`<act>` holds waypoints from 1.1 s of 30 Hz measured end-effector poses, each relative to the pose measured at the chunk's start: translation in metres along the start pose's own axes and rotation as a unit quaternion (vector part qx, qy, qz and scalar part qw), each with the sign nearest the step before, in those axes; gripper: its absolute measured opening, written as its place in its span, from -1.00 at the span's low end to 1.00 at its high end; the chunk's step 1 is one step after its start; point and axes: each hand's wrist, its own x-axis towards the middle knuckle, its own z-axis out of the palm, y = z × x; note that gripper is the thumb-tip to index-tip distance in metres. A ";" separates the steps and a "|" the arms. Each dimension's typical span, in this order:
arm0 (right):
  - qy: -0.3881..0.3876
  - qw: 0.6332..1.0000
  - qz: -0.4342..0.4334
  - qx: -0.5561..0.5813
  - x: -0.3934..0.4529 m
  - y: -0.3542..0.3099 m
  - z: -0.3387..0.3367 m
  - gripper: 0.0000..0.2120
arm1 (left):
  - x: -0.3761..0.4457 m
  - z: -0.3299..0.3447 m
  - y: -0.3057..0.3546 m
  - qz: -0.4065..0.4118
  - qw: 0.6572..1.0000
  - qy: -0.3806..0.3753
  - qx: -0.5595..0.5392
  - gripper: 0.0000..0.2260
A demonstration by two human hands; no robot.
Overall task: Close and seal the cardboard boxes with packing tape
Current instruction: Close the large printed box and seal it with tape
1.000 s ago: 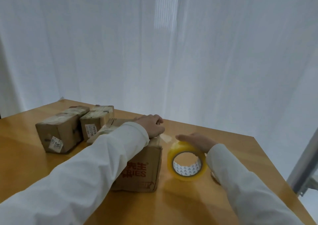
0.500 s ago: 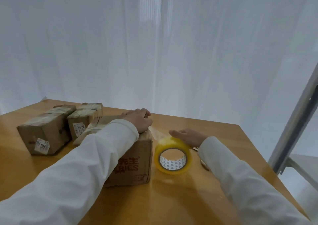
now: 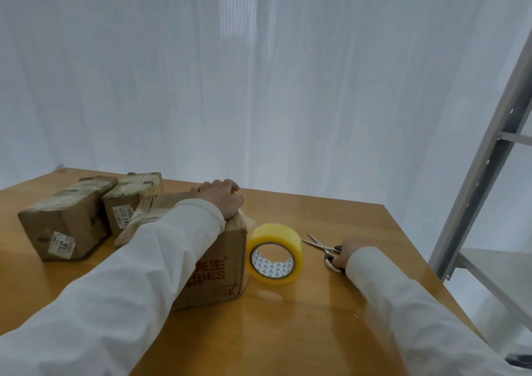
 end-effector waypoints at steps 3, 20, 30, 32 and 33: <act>0.013 1.000 0.001 -0.001 0.007 0.002 0.010 -0.64 | 0.000 0.000 0.000 0.000 1.000 0.001 0.000 -0.60; -0.146 0.640 -0.163 0.737 -0.044 -0.039 -0.059 -0.77 | 0.007 0.000 -0.002 -0.010 1.000 -0.021 -0.007 -0.61; -0.247 0.613 -0.208 0.721 -0.061 -0.105 -0.044 -0.42 | 0.005 0.000 -0.007 -0.001 1.000 -0.007 -0.013 -0.62; -0.239 0.644 -0.210 0.695 -0.059 -0.095 -0.049 -0.45 | 0.006 0.000 -0.008 0.001 1.000 -0.013 -0.019 -0.62; -0.227 0.671 -0.216 0.672 -0.058 -0.091 -0.049 -0.45 | 0.006 0.000 -0.008 0.003 1.000 -0.013 -0.021 -0.62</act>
